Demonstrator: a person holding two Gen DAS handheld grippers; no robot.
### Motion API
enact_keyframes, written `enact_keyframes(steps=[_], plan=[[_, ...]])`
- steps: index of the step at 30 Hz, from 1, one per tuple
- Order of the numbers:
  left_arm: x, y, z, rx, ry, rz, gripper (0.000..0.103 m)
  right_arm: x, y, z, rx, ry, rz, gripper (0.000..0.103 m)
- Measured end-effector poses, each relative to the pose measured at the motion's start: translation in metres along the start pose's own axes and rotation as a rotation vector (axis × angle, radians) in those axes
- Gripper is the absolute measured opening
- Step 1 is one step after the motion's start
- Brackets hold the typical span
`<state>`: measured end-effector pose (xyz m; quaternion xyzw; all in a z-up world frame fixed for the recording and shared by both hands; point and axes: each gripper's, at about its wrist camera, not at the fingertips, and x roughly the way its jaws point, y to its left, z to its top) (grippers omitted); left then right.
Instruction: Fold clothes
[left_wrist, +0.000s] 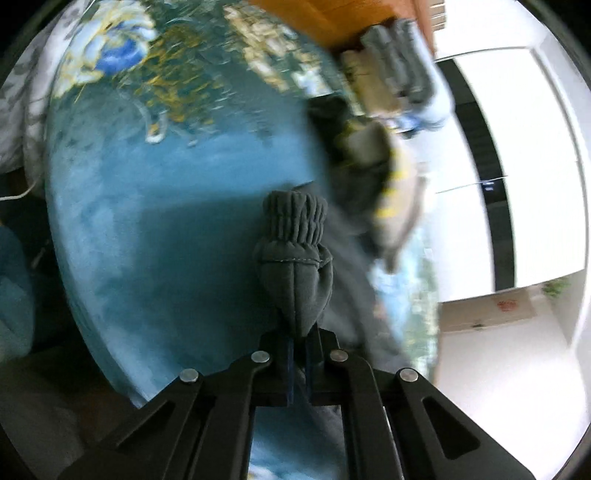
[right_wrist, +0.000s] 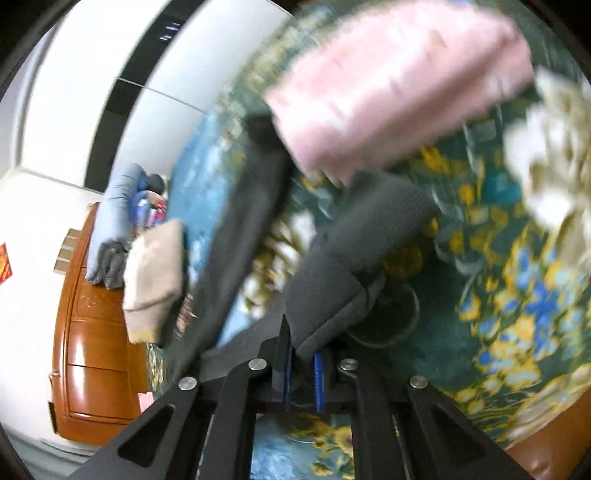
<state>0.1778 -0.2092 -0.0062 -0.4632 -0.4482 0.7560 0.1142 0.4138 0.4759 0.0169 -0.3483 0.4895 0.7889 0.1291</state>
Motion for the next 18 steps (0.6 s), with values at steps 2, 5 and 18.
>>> enact_keyframes(steps=[2,5,18], plan=[[-0.019,-0.011,-0.008,0.021,-0.014,-0.039,0.004,-0.024,0.010,0.001,-0.025,-0.051,0.007,0.008],[-0.022,-0.008,-0.015,0.011,-0.002,-0.026,0.004,-0.043,0.012,0.002,-0.007,-0.075,0.016,0.008],[0.031,-0.041,0.033,-0.162,0.096,0.007,0.005,0.025,0.108,0.098,-0.128,-0.012,-0.003,0.008]])
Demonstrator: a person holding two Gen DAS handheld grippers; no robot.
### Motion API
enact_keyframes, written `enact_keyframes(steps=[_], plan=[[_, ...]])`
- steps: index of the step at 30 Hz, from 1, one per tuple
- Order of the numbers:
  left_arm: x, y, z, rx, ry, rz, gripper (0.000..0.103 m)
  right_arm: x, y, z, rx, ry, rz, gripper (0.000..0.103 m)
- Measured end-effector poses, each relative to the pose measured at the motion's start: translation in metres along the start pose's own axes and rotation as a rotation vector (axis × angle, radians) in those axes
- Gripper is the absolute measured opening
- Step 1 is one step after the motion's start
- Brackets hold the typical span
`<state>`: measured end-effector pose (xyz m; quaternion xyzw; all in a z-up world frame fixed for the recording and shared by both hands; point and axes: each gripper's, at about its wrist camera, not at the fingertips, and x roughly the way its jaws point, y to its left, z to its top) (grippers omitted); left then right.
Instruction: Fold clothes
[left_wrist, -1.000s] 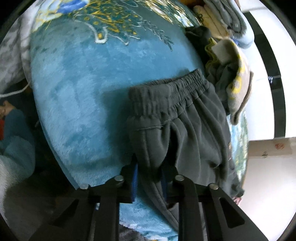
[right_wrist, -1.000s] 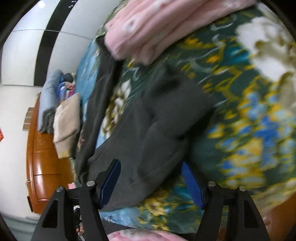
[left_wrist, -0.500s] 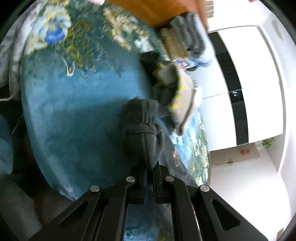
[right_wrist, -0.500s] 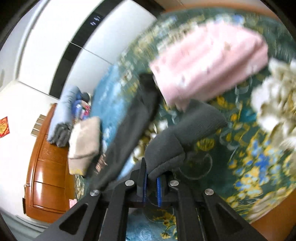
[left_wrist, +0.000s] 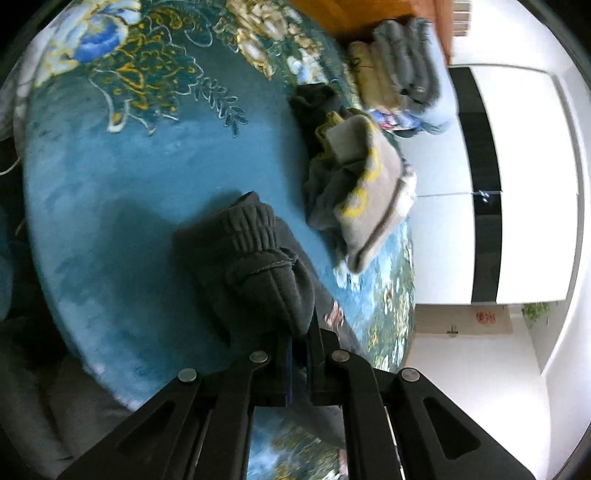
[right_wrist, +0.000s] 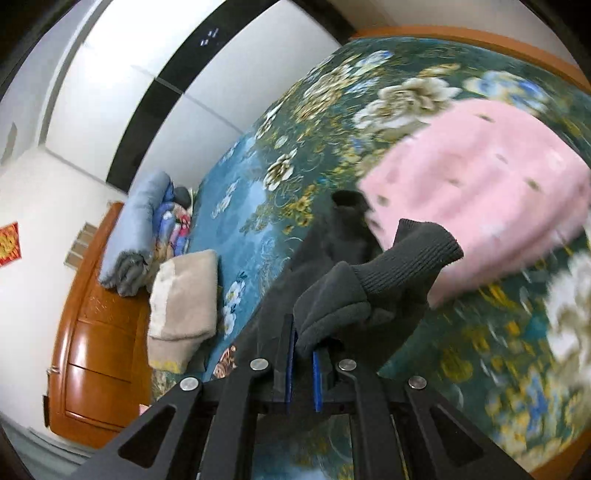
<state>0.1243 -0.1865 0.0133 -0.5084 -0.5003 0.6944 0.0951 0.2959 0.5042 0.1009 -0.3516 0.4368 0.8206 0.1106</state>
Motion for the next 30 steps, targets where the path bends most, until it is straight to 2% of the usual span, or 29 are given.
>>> enact_keyframes(steps=[5,11,20,24,27,28,29,30], plan=[[0.037,-0.011,0.027,-0.082,0.028,0.091,0.005,0.087,0.010,0.045,0.052,0.102,-0.061,0.008],[0.076,-0.026,0.058,-0.102,0.025,0.146,0.006,0.166,0.017,0.077,0.088,0.171,-0.121,0.008],[0.127,-0.015,0.087,-0.105,0.034,0.155,0.009,0.243,0.017,0.094,0.078,0.237,-0.232,0.010],[0.136,-0.007,0.090,-0.076,0.040,0.140,0.011,0.255,0.011,0.092,0.084,0.238,-0.228,0.012],[0.132,-0.009,0.089,-0.051,0.044,0.100,0.020,0.258,0.011,0.090,0.064,0.233,-0.219,0.027],[0.128,-0.012,0.087,-0.034,0.041,0.083,0.029,0.257,0.014,0.089,0.048,0.224,-0.205,0.039],[0.123,-0.015,0.085,-0.017,0.039,0.066,0.039,0.256,0.018,0.088,0.026,0.216,-0.191,0.056],[0.118,-0.018,0.083,0.000,0.036,0.049,0.043,0.255,0.022,0.087,0.004,0.209,-0.177,0.062]])
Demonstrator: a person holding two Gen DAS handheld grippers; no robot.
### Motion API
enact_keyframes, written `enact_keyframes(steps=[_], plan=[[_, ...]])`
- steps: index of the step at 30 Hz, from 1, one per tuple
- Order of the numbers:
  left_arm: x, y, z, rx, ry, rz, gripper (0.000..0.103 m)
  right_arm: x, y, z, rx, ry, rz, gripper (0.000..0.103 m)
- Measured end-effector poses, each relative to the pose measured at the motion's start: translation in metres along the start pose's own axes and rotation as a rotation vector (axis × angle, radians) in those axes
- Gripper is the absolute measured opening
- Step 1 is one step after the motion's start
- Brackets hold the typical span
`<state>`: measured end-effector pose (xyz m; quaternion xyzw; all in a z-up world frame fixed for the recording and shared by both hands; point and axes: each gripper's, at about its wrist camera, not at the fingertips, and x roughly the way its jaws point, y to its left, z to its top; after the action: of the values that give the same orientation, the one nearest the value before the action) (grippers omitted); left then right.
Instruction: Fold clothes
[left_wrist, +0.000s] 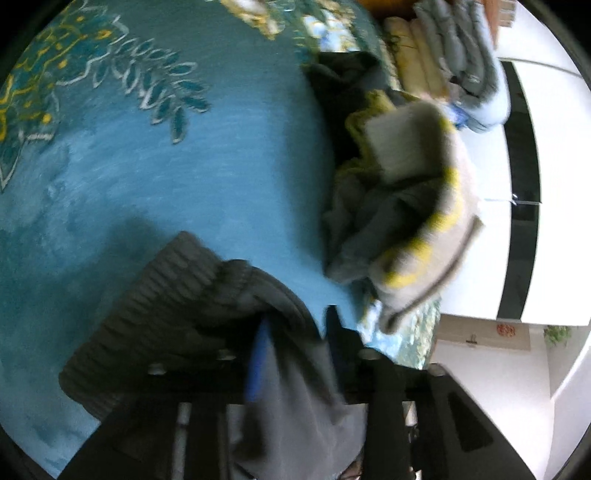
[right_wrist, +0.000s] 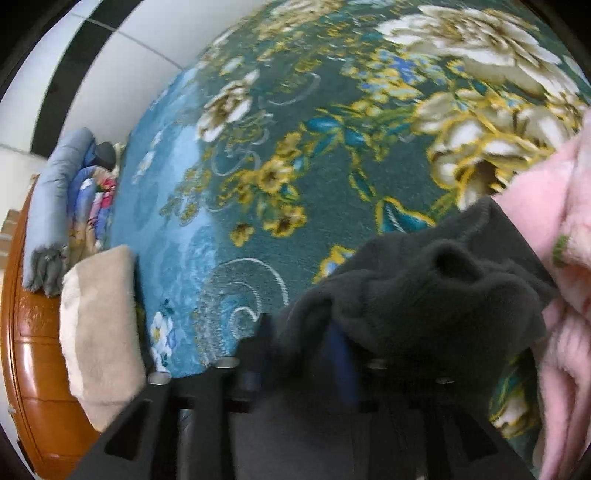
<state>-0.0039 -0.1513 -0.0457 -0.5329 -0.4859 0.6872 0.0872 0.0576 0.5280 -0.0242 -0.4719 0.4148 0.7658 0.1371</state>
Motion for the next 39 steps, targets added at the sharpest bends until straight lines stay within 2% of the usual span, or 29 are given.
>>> enact_keyframes(steps=[1,4,6,7,9,13,15,18,20,23,27,29,30,31,32,35,39], plan=[[-0.005,-0.003,-0.002,0.017,-0.003,-0.017,0.047,-0.002,0.004,-0.001,-0.023,-0.009,0.012,0.069],[-0.030,-0.013,-0.012,0.099,-0.042,-0.064,0.051,-0.019,0.022,-0.009,-0.109,-0.061,0.049,0.071],[-0.054,-0.016,-0.022,0.152,-0.088,-0.076,0.056,-0.040,0.034,-0.017,-0.155,-0.117,0.101,0.077],[-0.063,-0.012,-0.026,0.159,-0.106,-0.076,0.059,-0.052,0.039,-0.024,-0.182,-0.149,0.131,0.081],[-0.080,-0.003,-0.033,0.171,-0.142,-0.074,0.062,-0.077,0.050,-0.040,-0.248,-0.208,0.191,0.082],[-0.097,0.043,-0.044,0.101,-0.191,-0.019,0.062,-0.093,0.059,-0.074,-0.343,-0.217,0.224,0.082],[-0.092,0.065,-0.045,0.052,-0.183,0.003,0.063,-0.092,0.058,-0.089,-0.356,-0.193,0.239,0.082],[-0.081,0.091,-0.049,-0.008,-0.145,-0.019,0.067,-0.086,0.052,-0.100,-0.334,-0.155,0.260,0.082],[-0.065,0.099,-0.052,-0.024,-0.111,-0.027,0.074,-0.084,0.051,-0.106,-0.328,-0.143,0.268,0.082],[-0.033,0.104,-0.059,-0.065,-0.062,-0.055,0.076,-0.083,0.051,-0.113,-0.334,-0.130,0.272,0.082],[-0.022,0.098,-0.062,-0.089,-0.088,-0.143,0.078,-0.081,0.050,-0.120,-0.339,-0.115,0.270,0.082],[-0.019,0.095,-0.060,-0.097,-0.110,-0.160,0.078,-0.079,0.046,-0.123,-0.330,-0.108,0.259,0.082],[-0.018,0.095,-0.059,-0.101,-0.121,-0.171,0.077,-0.078,0.043,-0.123,-0.321,-0.105,0.255,0.082],[-0.016,0.095,-0.057,-0.112,-0.134,-0.178,0.072,-0.077,0.040,-0.124,-0.312,-0.102,0.251,0.082],[-0.014,0.096,-0.054,-0.123,-0.146,-0.184,0.061,-0.076,0.037,-0.125,-0.302,-0.098,0.248,0.082],[-0.013,0.097,-0.045,-0.136,-0.163,-0.168,0.042,-0.073,0.027,-0.127,-0.284,-0.082,0.232,0.082],[-0.020,0.074,-0.028,-0.062,-0.187,-0.131,0.033,-0.075,0.013,-0.130,-0.257,-0.071,0.220,0.082]])
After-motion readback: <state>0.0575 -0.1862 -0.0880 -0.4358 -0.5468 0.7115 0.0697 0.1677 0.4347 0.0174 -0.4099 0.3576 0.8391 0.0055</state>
